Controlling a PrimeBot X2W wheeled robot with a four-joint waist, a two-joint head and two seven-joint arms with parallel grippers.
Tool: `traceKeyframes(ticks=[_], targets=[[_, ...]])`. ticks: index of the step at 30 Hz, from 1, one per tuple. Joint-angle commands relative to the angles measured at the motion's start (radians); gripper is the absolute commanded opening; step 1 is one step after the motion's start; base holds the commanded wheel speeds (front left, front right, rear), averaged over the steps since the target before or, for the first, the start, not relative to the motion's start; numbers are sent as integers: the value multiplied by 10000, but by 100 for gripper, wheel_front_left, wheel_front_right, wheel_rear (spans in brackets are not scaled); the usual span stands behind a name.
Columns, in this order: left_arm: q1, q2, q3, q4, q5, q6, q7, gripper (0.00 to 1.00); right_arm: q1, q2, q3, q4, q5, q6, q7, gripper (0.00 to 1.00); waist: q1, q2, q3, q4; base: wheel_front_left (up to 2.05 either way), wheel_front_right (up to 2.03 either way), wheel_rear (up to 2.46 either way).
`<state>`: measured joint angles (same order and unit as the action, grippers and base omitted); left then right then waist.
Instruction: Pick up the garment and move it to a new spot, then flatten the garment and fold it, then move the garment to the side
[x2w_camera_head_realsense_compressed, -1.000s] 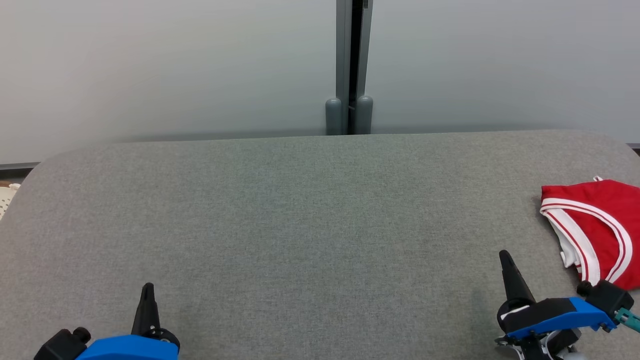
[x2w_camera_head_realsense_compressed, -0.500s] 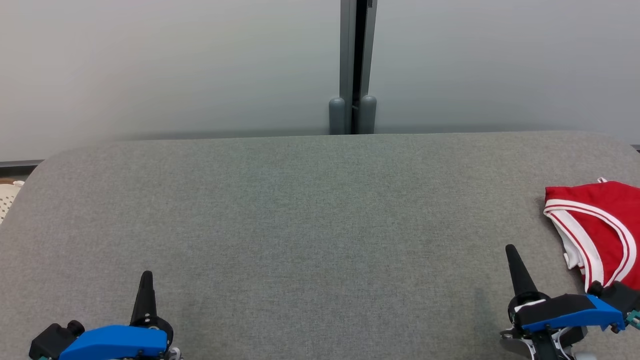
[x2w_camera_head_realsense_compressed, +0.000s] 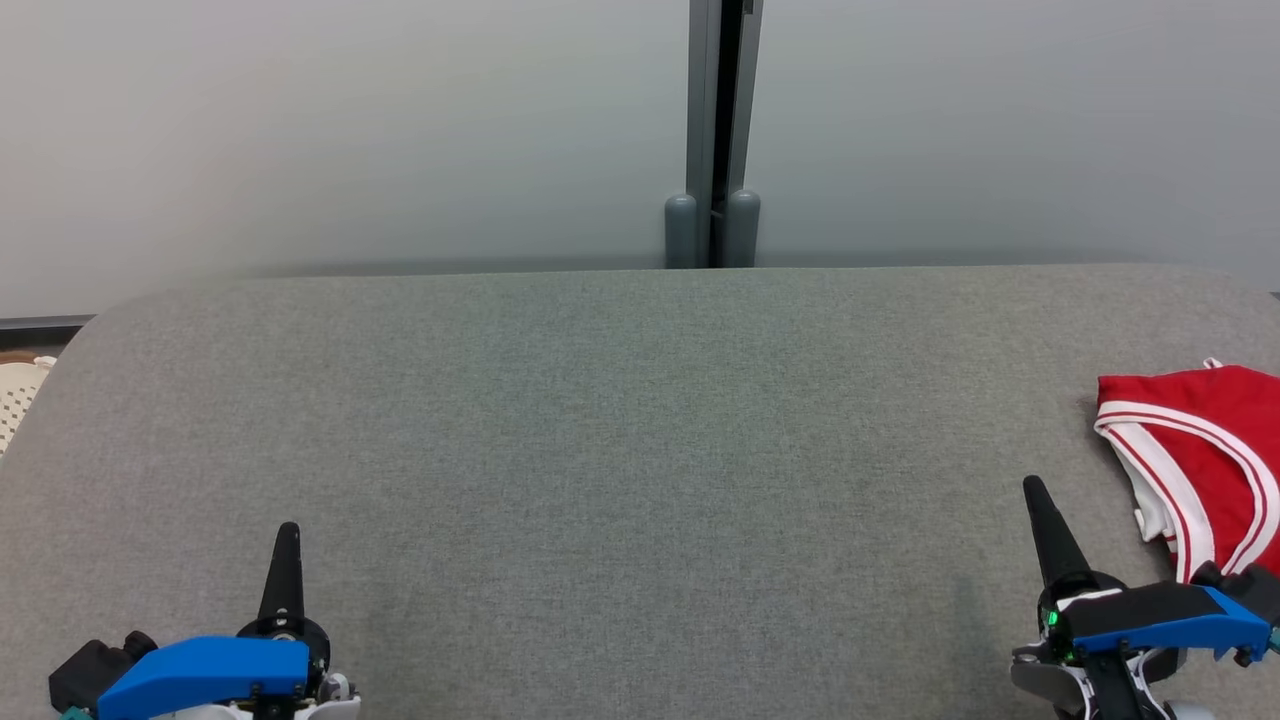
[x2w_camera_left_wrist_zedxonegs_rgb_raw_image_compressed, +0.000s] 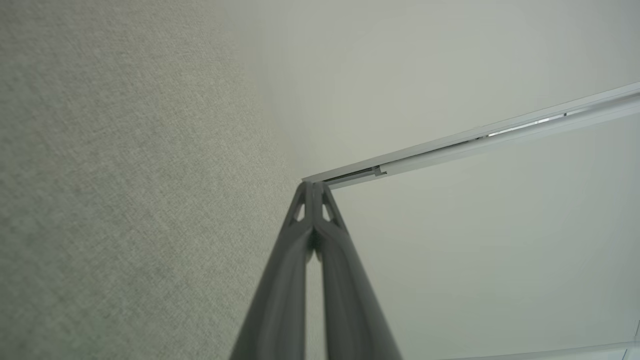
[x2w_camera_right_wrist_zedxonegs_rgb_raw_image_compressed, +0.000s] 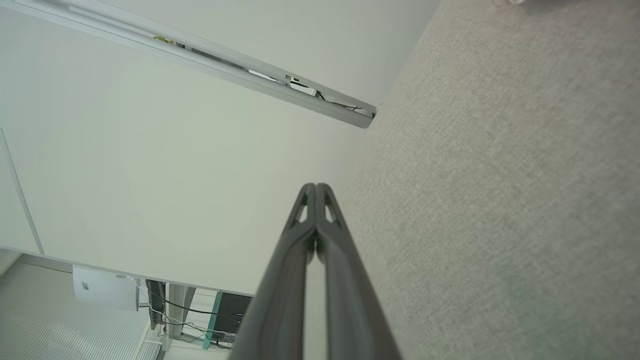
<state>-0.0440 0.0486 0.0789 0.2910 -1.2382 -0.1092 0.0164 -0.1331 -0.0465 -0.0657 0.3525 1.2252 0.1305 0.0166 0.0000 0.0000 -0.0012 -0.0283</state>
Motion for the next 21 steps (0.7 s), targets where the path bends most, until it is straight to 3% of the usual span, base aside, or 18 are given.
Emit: traceKeyframes(ticks=[1, 21], targets=[[-242, 22, 38, -125, -267, -64, 80, 0, 95, -45, -47, -178, 280, 3, 81, 0, 0, 0, 2, 10, 0, 0, 0], [-497, 23, 224, -305, -2009, -153, 540, 0, 191, -53, -279, -661, 2083, 3, 540, 0, 0, 0, 20, 132, 0, 0, 0]])
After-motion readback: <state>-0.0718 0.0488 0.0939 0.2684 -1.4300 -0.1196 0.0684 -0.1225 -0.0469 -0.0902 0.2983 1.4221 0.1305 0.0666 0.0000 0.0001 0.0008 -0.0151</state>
